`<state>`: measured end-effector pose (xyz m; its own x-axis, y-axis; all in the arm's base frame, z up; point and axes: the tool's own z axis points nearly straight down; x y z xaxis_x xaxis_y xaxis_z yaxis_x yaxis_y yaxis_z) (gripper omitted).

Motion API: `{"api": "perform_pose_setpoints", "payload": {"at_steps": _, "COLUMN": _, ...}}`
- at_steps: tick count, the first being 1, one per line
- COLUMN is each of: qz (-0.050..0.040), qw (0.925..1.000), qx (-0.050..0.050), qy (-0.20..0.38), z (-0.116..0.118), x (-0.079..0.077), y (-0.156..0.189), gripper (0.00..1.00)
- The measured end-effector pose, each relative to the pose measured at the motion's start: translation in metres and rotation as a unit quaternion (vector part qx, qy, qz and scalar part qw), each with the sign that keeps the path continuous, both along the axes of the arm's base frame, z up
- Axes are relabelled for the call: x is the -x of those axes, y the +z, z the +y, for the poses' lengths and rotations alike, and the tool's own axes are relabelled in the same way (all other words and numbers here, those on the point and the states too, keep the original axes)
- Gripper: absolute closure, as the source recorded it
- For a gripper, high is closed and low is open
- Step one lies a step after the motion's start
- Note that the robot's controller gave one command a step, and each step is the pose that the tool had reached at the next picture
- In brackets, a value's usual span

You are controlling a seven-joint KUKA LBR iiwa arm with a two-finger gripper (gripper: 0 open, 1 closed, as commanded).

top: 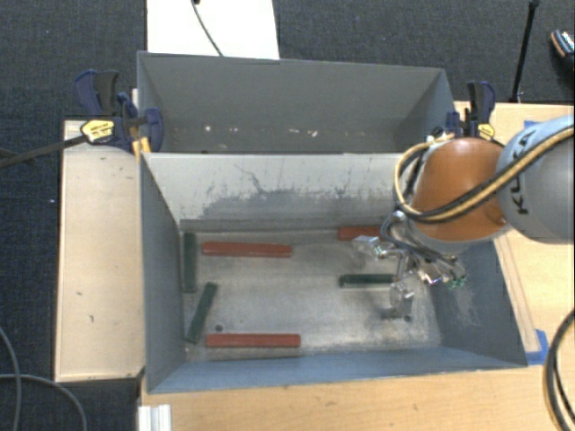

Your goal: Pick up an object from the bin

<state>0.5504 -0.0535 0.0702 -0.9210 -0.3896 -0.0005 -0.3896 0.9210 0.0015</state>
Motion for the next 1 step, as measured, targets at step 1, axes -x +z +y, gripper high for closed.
{"api": "perform_pose_setpoints", "payload": {"at_steps": 1, "qz": -0.0006, "qw": 1.0000, "qx": 0.000, "qy": -0.003, "z": -0.0010, "x": -0.0006, "y": 0.0004, "gripper": 1.00}}
